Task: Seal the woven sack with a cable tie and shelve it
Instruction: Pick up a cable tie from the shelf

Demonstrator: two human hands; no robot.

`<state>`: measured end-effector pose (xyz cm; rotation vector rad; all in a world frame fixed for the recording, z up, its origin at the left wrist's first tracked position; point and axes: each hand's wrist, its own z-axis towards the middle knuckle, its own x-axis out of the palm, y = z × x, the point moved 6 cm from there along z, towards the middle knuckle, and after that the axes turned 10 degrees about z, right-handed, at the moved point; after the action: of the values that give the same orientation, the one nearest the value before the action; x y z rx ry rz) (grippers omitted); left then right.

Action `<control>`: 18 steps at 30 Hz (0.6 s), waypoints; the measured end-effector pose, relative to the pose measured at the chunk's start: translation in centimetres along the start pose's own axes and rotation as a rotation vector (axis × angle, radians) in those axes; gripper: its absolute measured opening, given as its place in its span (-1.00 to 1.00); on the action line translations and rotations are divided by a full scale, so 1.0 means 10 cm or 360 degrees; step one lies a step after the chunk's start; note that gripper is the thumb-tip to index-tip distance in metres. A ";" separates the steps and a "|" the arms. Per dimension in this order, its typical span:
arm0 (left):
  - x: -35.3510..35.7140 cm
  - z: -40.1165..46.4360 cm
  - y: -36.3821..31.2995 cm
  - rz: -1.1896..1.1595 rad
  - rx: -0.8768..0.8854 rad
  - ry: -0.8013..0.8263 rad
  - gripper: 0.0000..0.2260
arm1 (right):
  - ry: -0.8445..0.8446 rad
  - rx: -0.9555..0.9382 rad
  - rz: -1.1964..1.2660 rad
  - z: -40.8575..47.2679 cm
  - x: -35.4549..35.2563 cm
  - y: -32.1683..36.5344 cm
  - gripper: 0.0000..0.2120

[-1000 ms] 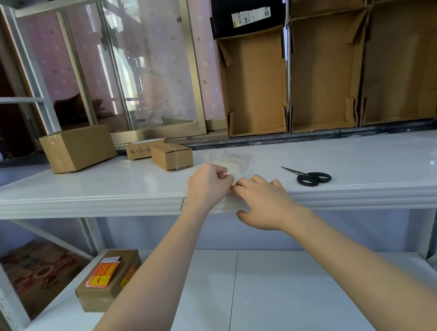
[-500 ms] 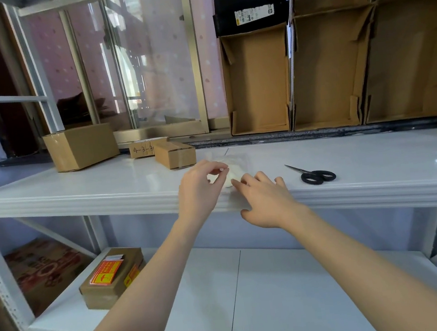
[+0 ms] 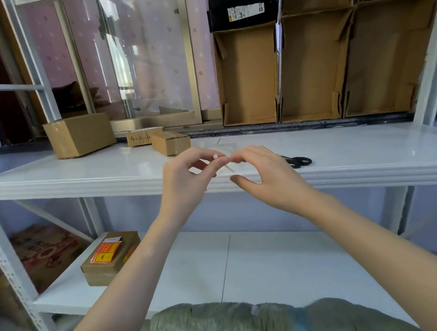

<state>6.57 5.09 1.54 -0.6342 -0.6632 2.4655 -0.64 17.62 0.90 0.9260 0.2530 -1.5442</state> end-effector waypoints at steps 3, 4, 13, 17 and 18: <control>0.02 -0.15 -0.26 0.0021 0.0110 0.0073 -0.85 | -0.0037 -0.0022 0.0077 -0.18 -0.14 0.20 -0.83; 0.03 -0.20 -0.33 0.0025 0.0136 0.0093 -0.86 | -0.0048 -0.0013 0.0106 -0.24 -0.18 0.25 -0.84; 0.08 -0.76 -0.82 -0.0065 0.0140 0.0251 -0.99 | -0.0124 0.0401 0.0774 -0.99 -0.44 0.41 -0.85; 0.18 -1.18 -0.78 -0.0080 0.0021 0.0430 -0.85 | -0.0211 0.0665 0.0999 -1.44 -0.49 0.32 -0.82; 0.22 -1.28 -0.73 -0.0073 -0.0017 0.0482 -0.83 | -0.0238 0.0714 0.1027 -1.54 -0.50 0.29 -0.81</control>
<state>14.41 16.03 -4.89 -0.9609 -0.5642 2.2601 7.86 30.56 -4.80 1.0933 -0.4821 -1.0650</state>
